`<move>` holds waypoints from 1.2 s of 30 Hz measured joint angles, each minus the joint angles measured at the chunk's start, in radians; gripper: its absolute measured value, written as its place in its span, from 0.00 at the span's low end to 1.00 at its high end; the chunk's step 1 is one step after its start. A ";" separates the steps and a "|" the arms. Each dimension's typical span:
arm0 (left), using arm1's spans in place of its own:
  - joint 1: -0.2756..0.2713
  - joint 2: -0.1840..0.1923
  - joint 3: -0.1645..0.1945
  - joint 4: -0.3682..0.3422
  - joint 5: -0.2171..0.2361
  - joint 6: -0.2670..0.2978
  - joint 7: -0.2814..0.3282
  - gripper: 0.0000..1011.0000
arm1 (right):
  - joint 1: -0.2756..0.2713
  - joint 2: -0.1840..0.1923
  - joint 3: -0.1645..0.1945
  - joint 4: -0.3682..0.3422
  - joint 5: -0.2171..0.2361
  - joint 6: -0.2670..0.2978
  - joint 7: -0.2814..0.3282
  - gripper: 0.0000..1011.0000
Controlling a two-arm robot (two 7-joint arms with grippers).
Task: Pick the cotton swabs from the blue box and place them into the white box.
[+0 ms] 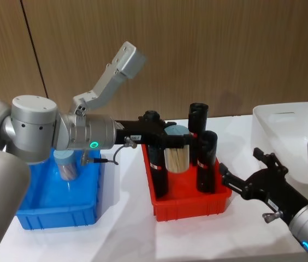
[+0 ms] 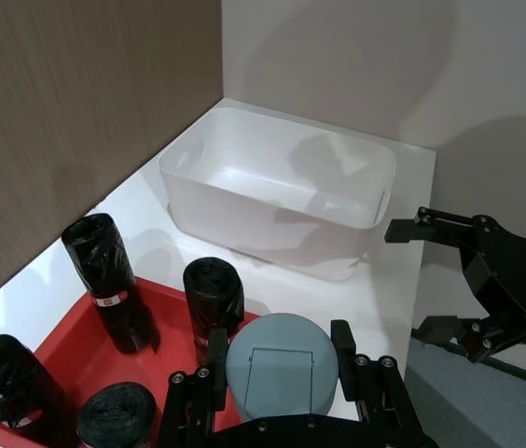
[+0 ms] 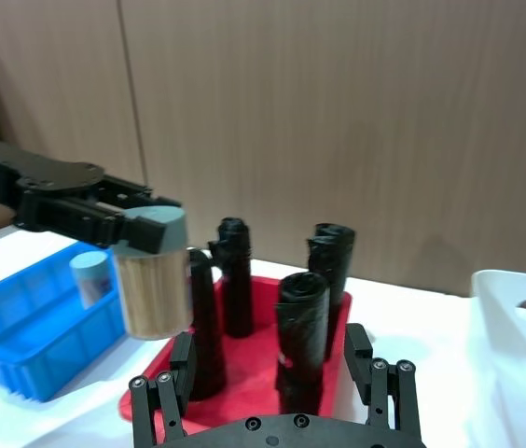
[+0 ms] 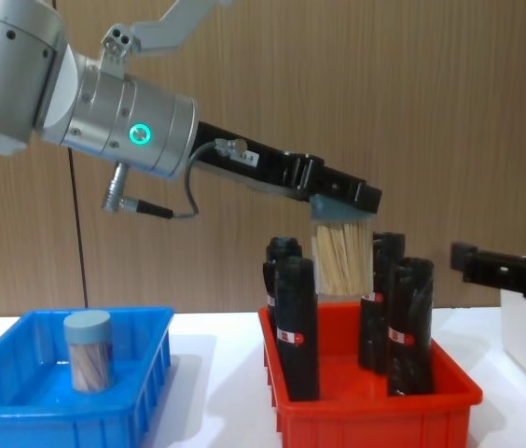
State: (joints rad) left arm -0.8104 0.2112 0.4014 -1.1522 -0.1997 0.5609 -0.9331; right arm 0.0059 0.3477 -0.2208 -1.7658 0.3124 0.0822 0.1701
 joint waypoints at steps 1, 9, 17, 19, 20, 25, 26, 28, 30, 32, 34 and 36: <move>0.000 0.000 0.000 0.000 0.000 0.000 -0.001 0.66 | 0.003 0.001 0.001 0.001 0.004 0.007 0.011 0.99; -0.004 -0.002 0.002 0.004 0.003 0.001 -0.004 0.66 | 0.050 0.003 0.004 0.025 0.044 0.095 0.124 0.99; -0.006 -0.003 0.003 0.005 0.004 0.002 -0.006 0.66 | 0.113 -0.008 0.003 0.076 0.073 0.176 0.217 0.99; -0.007 -0.003 0.003 0.005 0.005 0.002 -0.006 0.66 | 0.131 -0.013 0.001 0.092 0.078 0.195 0.240 0.99; -0.007 -0.003 0.003 0.006 0.005 0.002 -0.006 0.66 | 0.137 -0.014 0.001 0.098 0.080 0.200 0.247 0.99; -0.007 -0.004 0.004 0.006 0.005 0.002 -0.007 0.66 | 0.172 -0.026 -0.004 0.134 0.087 0.228 0.286 0.99; -0.007 -0.004 0.004 0.006 0.006 0.002 -0.007 0.66 | 0.184 -0.030 -0.006 0.147 0.090 0.236 0.298 0.99; -0.007 -0.004 0.004 0.006 0.006 0.002 -0.007 0.66 | 0.194 -0.033 -0.007 0.158 0.091 0.242 0.306 0.99; -0.007 -0.004 0.004 0.007 0.006 0.002 -0.008 0.66 | 0.208 -0.038 -0.009 0.172 0.092 0.250 0.319 0.99; -0.008 -0.004 0.004 0.007 0.006 0.002 -0.008 0.66 | 0.223 -0.043 -0.011 0.187 0.092 0.255 0.329 0.99; -0.008 -0.004 0.004 0.007 0.006 0.002 -0.008 0.66 | 0.231 -0.046 -0.013 0.198 0.093 0.258 0.335 0.99; -0.008 -0.005 0.004 0.007 0.006 0.002 -0.008 0.66 | 0.244 -0.051 -0.015 0.212 0.093 0.261 0.342 0.99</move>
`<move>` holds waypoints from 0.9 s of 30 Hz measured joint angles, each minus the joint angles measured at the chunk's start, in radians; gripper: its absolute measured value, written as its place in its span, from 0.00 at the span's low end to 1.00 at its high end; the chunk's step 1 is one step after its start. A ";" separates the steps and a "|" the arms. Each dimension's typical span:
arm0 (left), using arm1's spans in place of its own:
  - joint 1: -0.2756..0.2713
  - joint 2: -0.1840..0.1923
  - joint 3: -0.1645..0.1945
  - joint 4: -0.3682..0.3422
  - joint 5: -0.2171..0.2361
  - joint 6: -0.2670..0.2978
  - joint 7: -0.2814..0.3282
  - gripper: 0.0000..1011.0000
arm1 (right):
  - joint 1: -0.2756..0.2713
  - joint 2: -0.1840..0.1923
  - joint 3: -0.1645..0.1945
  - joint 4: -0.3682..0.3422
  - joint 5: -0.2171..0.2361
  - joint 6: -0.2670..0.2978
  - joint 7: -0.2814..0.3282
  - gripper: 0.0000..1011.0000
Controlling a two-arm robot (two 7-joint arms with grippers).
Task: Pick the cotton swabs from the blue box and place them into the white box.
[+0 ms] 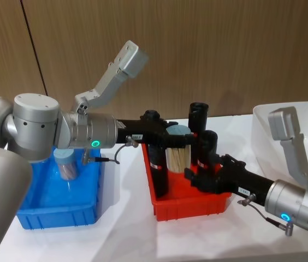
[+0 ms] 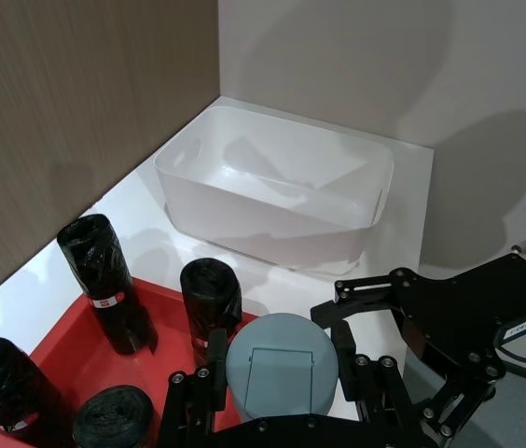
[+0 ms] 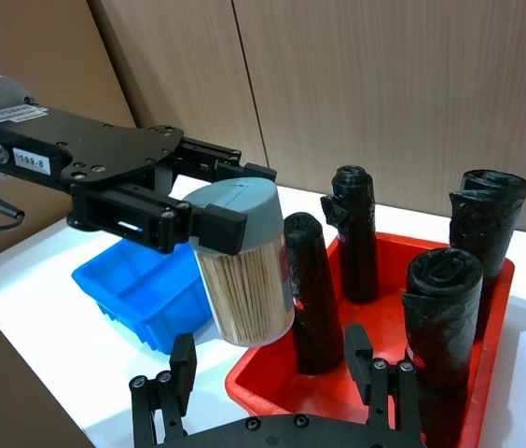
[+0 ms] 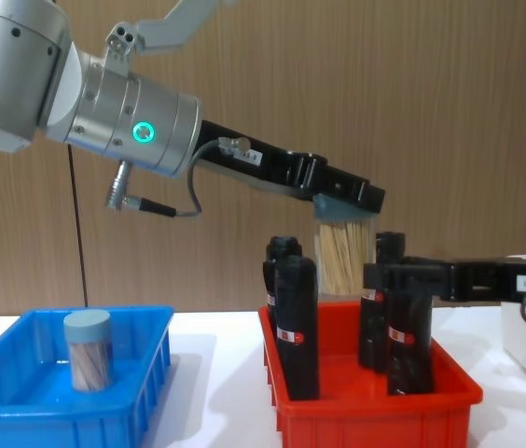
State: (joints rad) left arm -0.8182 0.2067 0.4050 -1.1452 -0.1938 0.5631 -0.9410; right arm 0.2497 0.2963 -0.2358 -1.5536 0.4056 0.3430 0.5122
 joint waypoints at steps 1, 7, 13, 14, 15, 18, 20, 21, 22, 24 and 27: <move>0.000 0.000 0.000 0.000 0.000 0.000 0.000 0.66 | 0.002 -0.001 0.000 0.003 0.000 0.001 0.002 0.99; 0.000 0.000 0.000 0.000 0.000 0.000 0.000 0.66 | 0.031 -0.013 -0.006 0.037 0.001 0.003 0.016 0.99; 0.000 0.000 0.000 0.000 0.000 0.000 0.000 0.66 | 0.058 -0.025 -0.013 0.066 -0.002 0.002 0.029 0.99; 0.000 0.000 0.000 0.000 0.000 0.000 0.000 0.66 | 0.061 -0.026 -0.014 0.069 -0.003 0.002 0.030 0.99; 0.000 0.000 0.000 0.000 0.000 0.000 0.000 0.66 | 0.064 -0.027 -0.015 0.072 -0.003 0.002 0.031 0.99; 0.000 0.000 0.000 0.000 0.000 0.000 0.000 0.66 | 0.075 -0.033 -0.019 0.084 -0.008 0.000 0.038 0.99; 0.000 0.000 0.000 0.000 0.000 0.000 0.000 0.66 | 0.083 -0.037 -0.023 0.092 -0.011 -0.001 0.041 0.99; 0.000 0.000 0.000 0.000 0.000 0.000 0.000 0.66 | 0.088 -0.040 -0.025 0.097 -0.013 -0.002 0.044 0.99; 0.000 0.000 0.000 0.000 0.000 0.000 0.000 0.66 | 0.091 -0.041 -0.027 0.099 -0.014 -0.003 0.045 0.99; 0.000 0.000 0.000 0.000 0.000 0.000 0.000 0.66 | 0.095 -0.044 -0.029 0.104 -0.017 -0.004 0.047 0.99; 0.000 0.000 0.000 0.000 0.000 0.000 0.000 0.66 | 0.105 -0.049 -0.034 0.114 -0.022 -0.007 0.051 0.99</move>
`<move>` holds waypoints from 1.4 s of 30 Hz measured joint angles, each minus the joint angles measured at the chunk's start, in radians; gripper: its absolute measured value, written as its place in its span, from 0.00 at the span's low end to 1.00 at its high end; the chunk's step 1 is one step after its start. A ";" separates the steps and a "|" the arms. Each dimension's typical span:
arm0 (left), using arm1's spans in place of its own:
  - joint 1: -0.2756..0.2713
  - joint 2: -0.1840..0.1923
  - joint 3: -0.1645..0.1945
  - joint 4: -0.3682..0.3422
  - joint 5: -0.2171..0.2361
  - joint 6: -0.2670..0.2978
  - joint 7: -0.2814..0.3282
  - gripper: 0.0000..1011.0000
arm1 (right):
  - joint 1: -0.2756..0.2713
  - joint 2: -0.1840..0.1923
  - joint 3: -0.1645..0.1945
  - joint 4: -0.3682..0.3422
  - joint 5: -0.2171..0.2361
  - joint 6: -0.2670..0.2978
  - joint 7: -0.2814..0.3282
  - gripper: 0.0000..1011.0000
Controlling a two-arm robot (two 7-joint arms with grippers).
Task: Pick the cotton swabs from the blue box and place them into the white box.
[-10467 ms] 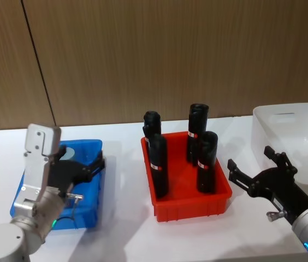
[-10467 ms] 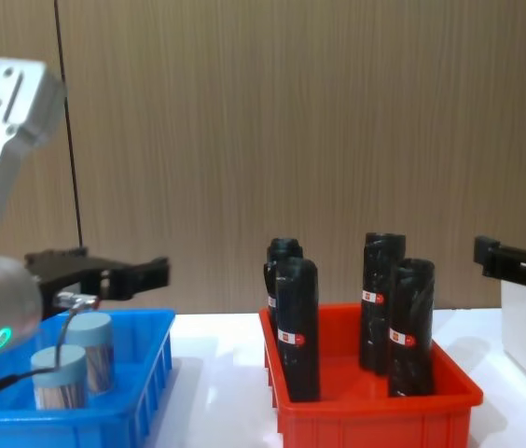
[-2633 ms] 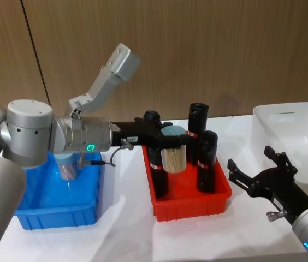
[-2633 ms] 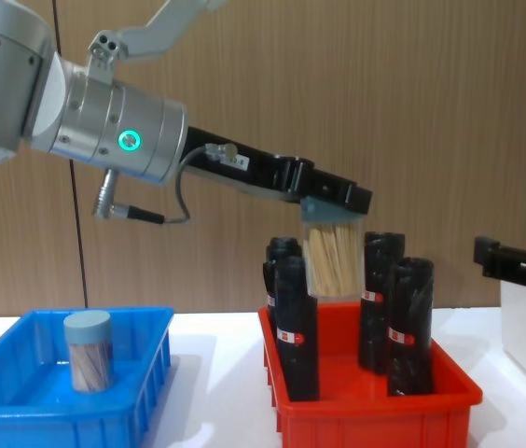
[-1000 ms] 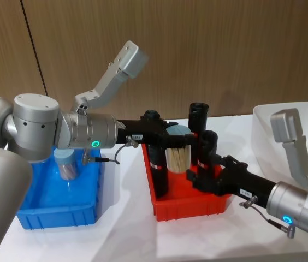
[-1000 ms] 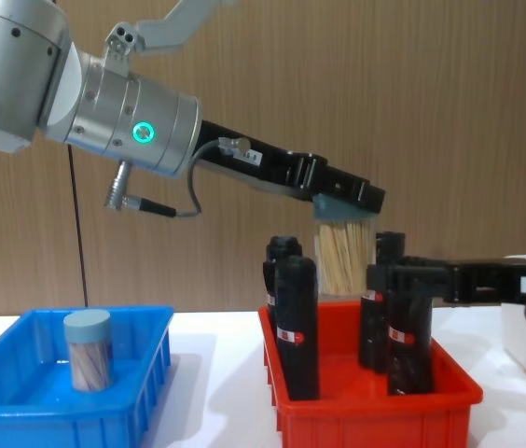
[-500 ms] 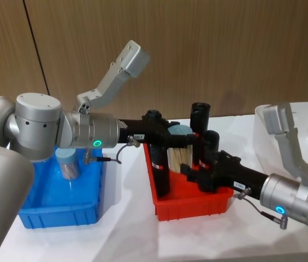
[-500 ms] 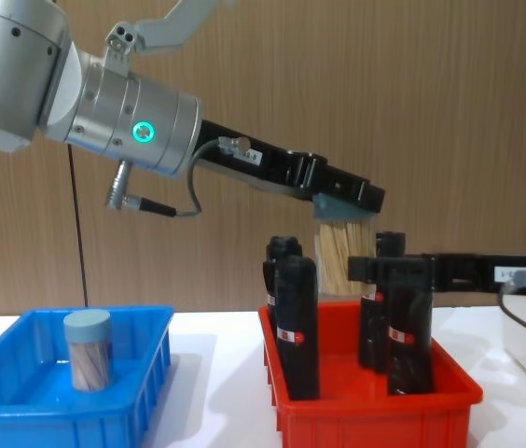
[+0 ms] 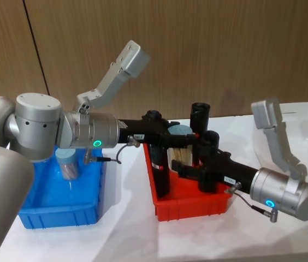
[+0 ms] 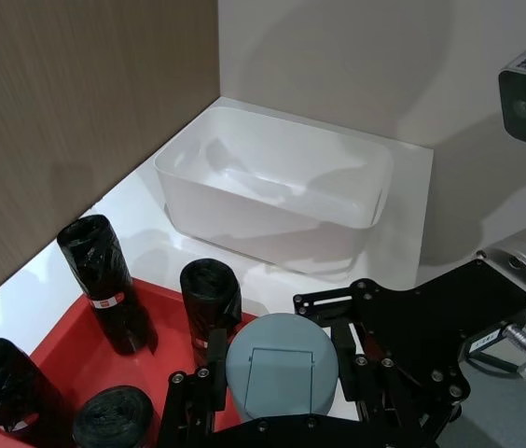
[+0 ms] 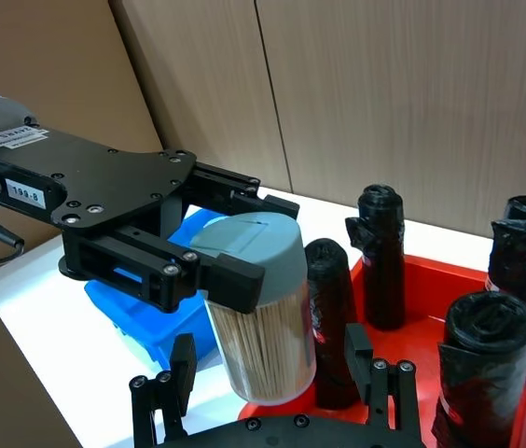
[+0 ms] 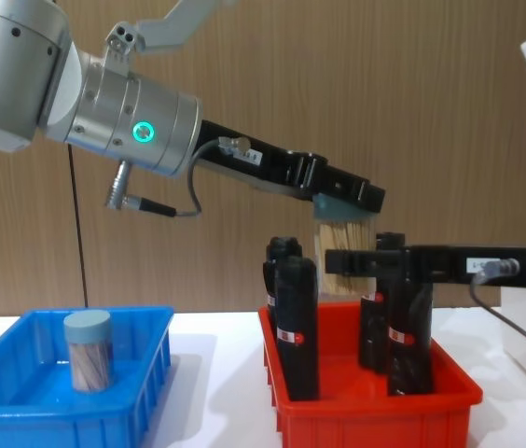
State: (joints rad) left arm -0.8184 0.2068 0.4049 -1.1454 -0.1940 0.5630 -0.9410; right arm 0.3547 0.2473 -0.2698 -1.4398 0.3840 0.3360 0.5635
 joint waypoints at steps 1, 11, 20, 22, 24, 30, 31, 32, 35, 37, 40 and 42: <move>0.000 0.000 0.000 0.000 0.000 0.000 0.000 0.66 | 0.002 -0.001 -0.001 0.003 -0.003 -0.001 0.002 0.99; 0.000 0.000 0.000 0.000 0.000 0.000 0.000 0.66 | 0.030 -0.016 -0.016 0.038 -0.018 -0.011 0.019 0.99; 0.000 0.000 0.000 0.000 0.000 0.000 0.000 0.66 | 0.041 -0.021 -0.026 0.048 -0.019 -0.029 0.046 0.76; 0.000 0.000 0.000 0.000 0.000 0.000 0.000 0.66 | 0.041 -0.021 -0.027 0.047 -0.019 -0.032 0.049 0.70; 0.000 0.000 -0.001 0.000 -0.001 0.000 0.000 0.66 | 0.041 -0.020 -0.027 0.046 -0.018 -0.033 0.050 0.67; 0.000 0.000 -0.001 -0.001 -0.002 -0.001 -0.001 0.66 | 0.041 -0.019 -0.030 0.039 -0.012 -0.039 0.056 0.66; 0.000 -0.001 0.000 0.000 -0.001 0.000 -0.001 0.68 | 0.041 -0.021 -0.035 0.034 -0.011 -0.042 0.059 0.66; 0.000 0.000 0.000 0.000 -0.001 0.000 0.000 0.71 | 0.041 -0.019 -0.035 0.032 -0.009 -0.043 0.060 0.66; 0.000 0.000 0.000 0.000 0.000 0.000 0.000 0.83 | 0.040 -0.018 -0.035 0.030 -0.006 -0.045 0.060 0.66; 0.000 0.000 0.000 0.000 0.000 0.000 0.000 0.86 | 0.040 -0.017 -0.036 0.028 -0.005 -0.047 0.060 0.66; 0.000 0.000 0.000 0.000 0.001 0.000 0.000 0.93 | 0.038 -0.015 -0.037 0.025 -0.003 -0.049 0.060 0.66; 0.000 0.000 0.000 0.000 0.000 0.000 0.000 0.98 | 0.038 -0.014 -0.037 0.024 -0.002 -0.050 0.059 0.66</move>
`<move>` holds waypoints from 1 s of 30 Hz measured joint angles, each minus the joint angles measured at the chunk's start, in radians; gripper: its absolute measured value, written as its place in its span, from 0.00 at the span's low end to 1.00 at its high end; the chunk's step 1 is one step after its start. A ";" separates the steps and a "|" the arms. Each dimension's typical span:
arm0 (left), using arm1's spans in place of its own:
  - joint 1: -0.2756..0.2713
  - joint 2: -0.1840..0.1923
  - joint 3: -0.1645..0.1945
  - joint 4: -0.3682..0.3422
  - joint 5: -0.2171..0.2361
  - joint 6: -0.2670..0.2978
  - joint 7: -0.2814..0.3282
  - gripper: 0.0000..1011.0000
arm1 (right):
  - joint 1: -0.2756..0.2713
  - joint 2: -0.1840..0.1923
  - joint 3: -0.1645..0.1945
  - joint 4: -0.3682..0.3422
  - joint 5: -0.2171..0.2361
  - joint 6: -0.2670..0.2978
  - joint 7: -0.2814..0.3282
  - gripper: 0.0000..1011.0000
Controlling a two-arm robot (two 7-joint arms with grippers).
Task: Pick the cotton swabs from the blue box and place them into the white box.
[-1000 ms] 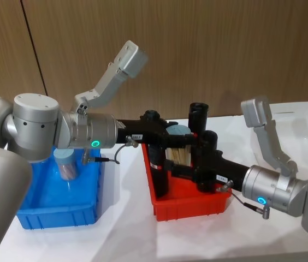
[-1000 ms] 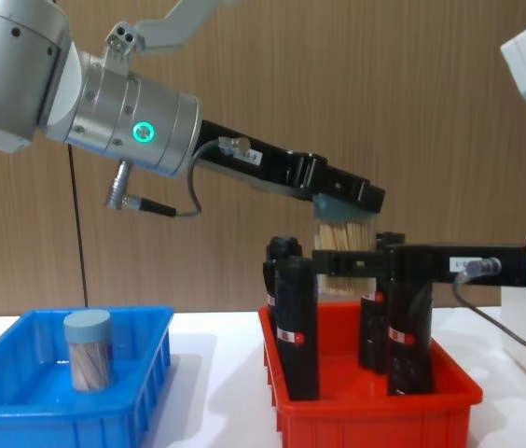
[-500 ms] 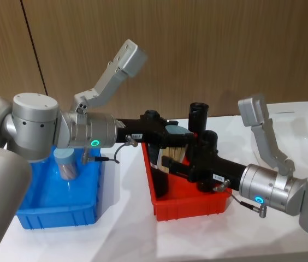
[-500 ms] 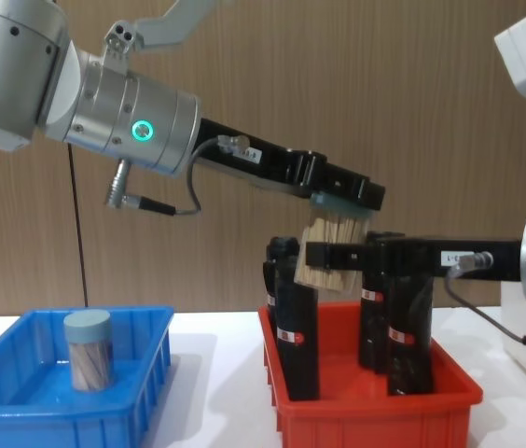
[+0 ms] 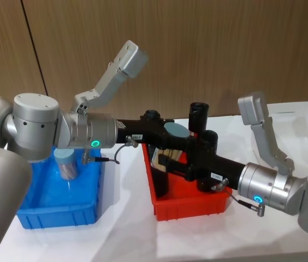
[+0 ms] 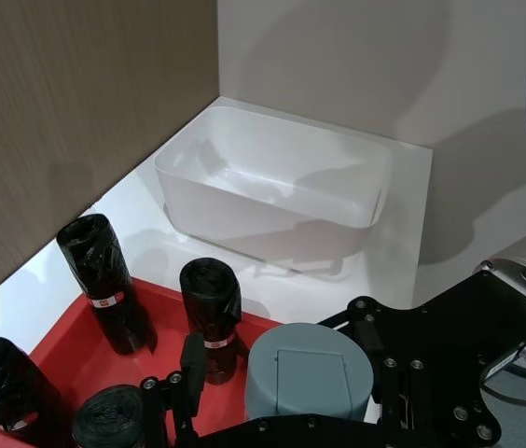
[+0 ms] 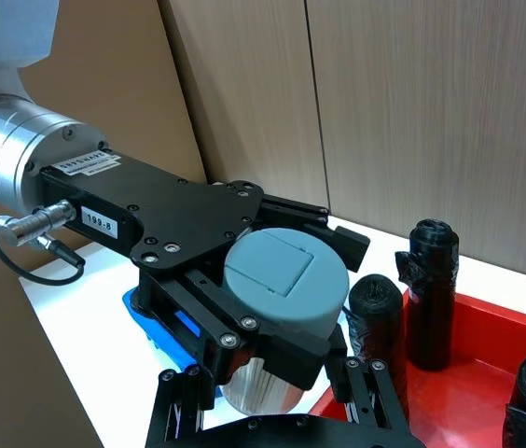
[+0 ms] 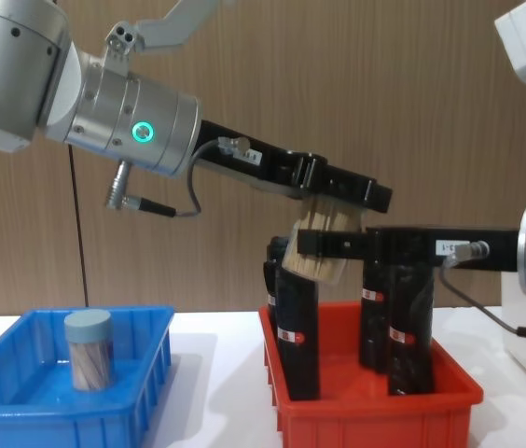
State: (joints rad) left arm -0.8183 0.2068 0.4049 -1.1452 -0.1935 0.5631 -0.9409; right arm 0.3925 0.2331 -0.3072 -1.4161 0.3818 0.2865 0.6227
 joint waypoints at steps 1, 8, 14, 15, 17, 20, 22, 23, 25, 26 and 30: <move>0.000 0.000 0.000 0.000 0.000 0.000 0.000 0.99 | 0.000 0.001 0.000 -0.001 0.002 -0.001 -0.001 0.66; 0.000 0.000 0.000 0.000 -0.002 0.000 0.000 0.99 | -0.002 0.004 -0.002 -0.005 0.006 -0.004 -0.004 0.66; 0.000 0.000 0.000 0.000 -0.002 0.000 0.000 0.99 | -0.005 0.006 -0.005 -0.007 0.009 -0.013 -0.008 0.66; 0.000 0.000 0.000 0.000 -0.002 0.000 0.000 0.99 | -0.006 0.007 -0.005 -0.007 0.010 -0.014 -0.008 0.66; 0.000 0.000 0.000 0.000 -0.002 0.000 0.000 0.99 | -0.009 0.008 -0.006 -0.008 0.012 -0.022 -0.011 0.66; 0.000 0.000 0.000 0.000 -0.002 0.000 0.000 0.99 | -0.013 0.009 -0.008 -0.009 0.014 -0.032 -0.014 0.66; 0.000 0.000 0.000 0.000 -0.002 0.000 0.000 0.99 | -0.017 0.010 -0.009 -0.009 0.015 -0.038 -0.016 0.66; 0.000 0.000 0.000 0.000 -0.001 0.000 0.000 0.99 | -0.020 0.011 -0.010 -0.010 0.016 -0.044 -0.019 0.66; 0.000 0.000 0.000 0.000 -0.001 0.000 0.000 0.99 | -0.023 0.013 -0.011 -0.010 0.018 -0.050 -0.021 0.66; 0.000 0.000 0.000 0.000 -0.001 0.000 0.000 0.99 | -0.026 0.013 -0.012 -0.011 0.019 -0.053 -0.023 0.66; 0.000 0.000 0.000 0.000 0.000 0.000 0.000 0.99 | -0.038 0.018 -0.015 -0.015 0.022 -0.072 -0.033 0.66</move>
State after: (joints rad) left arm -0.8184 0.2068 0.4051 -1.1452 -0.1933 0.5631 -0.9408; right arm 0.3549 0.2511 -0.3223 -1.4308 0.4036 0.2149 0.5898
